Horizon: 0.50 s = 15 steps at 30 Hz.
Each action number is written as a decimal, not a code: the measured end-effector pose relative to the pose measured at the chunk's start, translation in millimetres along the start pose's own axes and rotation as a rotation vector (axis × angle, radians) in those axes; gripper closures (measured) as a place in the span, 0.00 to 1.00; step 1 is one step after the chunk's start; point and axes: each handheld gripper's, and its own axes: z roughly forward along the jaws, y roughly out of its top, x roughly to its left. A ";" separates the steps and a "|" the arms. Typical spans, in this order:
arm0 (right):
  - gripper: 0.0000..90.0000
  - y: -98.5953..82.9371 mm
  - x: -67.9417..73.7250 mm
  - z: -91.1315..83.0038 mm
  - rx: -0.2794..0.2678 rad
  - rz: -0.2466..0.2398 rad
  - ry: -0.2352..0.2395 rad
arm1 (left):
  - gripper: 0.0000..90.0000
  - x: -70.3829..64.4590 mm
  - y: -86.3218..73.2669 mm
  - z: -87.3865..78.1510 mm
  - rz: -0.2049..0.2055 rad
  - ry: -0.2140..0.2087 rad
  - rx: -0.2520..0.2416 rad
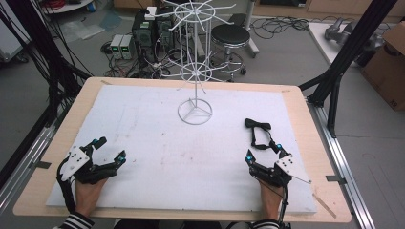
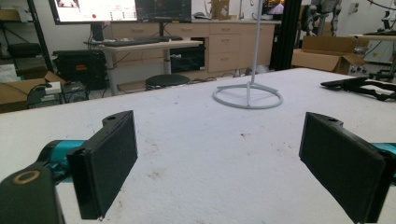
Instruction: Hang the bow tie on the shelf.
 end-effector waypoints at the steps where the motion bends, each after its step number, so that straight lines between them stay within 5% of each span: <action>1: 0.11 0.0 0.0 0.0 0.000 0.000 0.000 | 0.13 0.1 0.0 -0.1 0.001 -0.001 0.000; 15: 0.11 0.1 -0.1 -0.6 -0.004 0.001 0.006 | 0.13 0.2 0.2 0.3 -0.005 -0.001 0.003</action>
